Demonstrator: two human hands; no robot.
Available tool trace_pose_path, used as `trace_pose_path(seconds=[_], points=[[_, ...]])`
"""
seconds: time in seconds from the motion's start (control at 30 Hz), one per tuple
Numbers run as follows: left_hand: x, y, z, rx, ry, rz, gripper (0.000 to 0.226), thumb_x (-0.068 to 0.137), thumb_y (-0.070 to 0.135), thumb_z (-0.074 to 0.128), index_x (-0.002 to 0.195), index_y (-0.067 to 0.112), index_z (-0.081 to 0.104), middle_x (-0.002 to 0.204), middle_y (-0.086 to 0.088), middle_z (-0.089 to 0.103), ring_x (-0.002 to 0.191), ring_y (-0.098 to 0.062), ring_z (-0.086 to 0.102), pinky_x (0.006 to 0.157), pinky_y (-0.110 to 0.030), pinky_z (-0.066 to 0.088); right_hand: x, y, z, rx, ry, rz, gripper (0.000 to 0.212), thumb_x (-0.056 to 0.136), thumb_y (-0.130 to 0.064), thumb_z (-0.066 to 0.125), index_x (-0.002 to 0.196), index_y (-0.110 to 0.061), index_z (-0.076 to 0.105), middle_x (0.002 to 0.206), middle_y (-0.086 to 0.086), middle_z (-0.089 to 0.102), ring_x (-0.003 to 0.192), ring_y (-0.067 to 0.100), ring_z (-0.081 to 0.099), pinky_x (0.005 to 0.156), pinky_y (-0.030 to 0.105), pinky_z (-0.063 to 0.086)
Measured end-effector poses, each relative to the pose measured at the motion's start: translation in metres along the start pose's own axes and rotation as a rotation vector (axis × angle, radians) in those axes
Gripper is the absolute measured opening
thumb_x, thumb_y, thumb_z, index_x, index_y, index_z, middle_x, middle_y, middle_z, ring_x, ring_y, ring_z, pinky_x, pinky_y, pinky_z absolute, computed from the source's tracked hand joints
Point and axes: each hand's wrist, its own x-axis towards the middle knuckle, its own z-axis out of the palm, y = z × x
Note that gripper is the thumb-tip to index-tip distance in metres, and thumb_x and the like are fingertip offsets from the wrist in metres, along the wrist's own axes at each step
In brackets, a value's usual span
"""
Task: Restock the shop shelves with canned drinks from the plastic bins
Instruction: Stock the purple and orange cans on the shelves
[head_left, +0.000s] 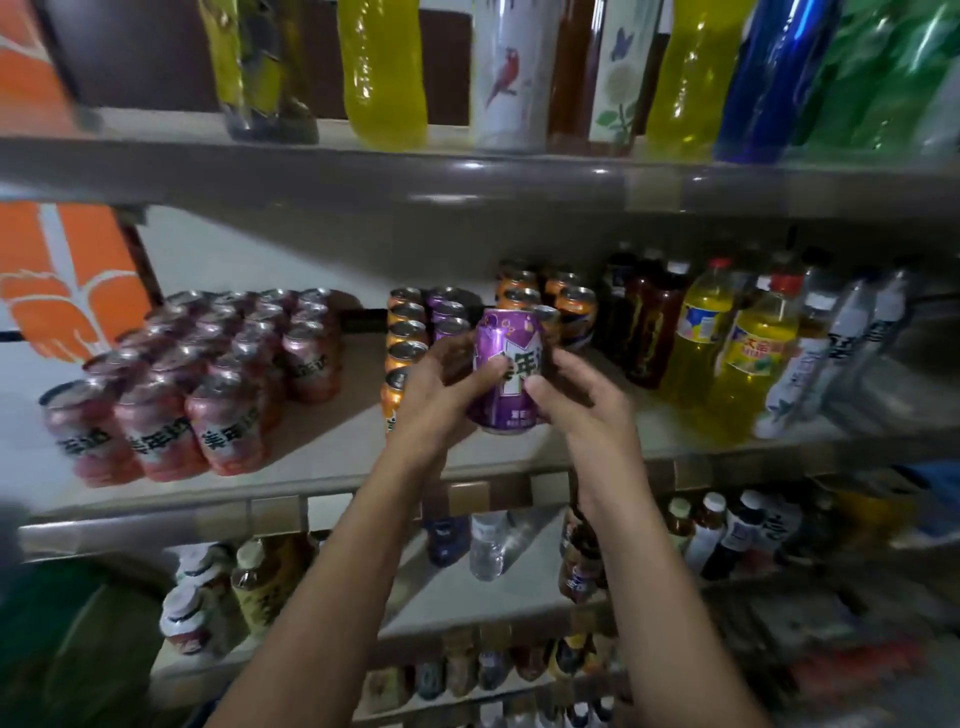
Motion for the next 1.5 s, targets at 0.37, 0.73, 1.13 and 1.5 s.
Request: trace_pose_path(seconds=[0.37, 0.73, 1.13, 1.5], points=[[0.058, 0.035, -0.039, 0.739, -0.169, 0.092, 0.043, 0.081, 0.009, 0.082, 0.118, 0.025, 0.067, 0.098, 0.012, 0.074, 0.091, 0.007, 0.068, 0.088, -0.022, 0.052, 0.045, 0.043, 0.038, -0.041, 0.117, 0.050, 0.061, 0.084, -0.008, 0.079, 0.140, -0.016, 0.057, 0.130, 0.002, 0.065, 0.113, 0.005, 0.062, 0.101, 0.024, 0.049], [0.112, 0.008, -0.061, 1.327, -0.269, 0.357, 0.054, 0.074, 0.062, 0.063, 0.103, 0.018, 0.072, 0.103, 0.004, 0.069, 0.100, -0.018, 0.065, 0.084, -0.030, 0.048, 0.070, 0.096, 0.072, -0.349, 0.260, -0.021, 0.046, 0.085, -0.024, 0.078, 0.130, -0.025, 0.066, 0.122, -0.006, 0.071, 0.112, 0.008, 0.066, 0.101, 0.036, 0.052], [0.140, 0.003, -0.070, 1.703, -0.256, 0.204, 0.067, 0.077, 0.075, 0.061, 0.137, 0.046, 0.056, 0.152, -0.004, 0.040, 0.145, -0.034, 0.027, 0.115, -0.054, 0.020, 0.079, 0.113, 0.089, -0.557, 0.313, -0.013, 0.041, 0.089, -0.022, 0.073, 0.129, -0.027, 0.066, 0.123, -0.008, 0.070, 0.115, 0.012, 0.062, 0.085, 0.019, 0.038], [0.138, 0.004, -0.072, 1.665, -0.209, 0.217, 0.062, 0.078, 0.066, 0.068, 0.132, 0.036, 0.061, 0.148, -0.005, 0.042, 0.142, -0.033, 0.029, 0.113, -0.053, 0.021, 0.082, 0.125, 0.089, -0.522, 0.243, -0.030, 0.045, 0.088, -0.017, 0.072, 0.132, -0.023, 0.064, 0.123, 0.000, 0.071, 0.118, 0.021, 0.063, 0.097, 0.041, 0.054]])
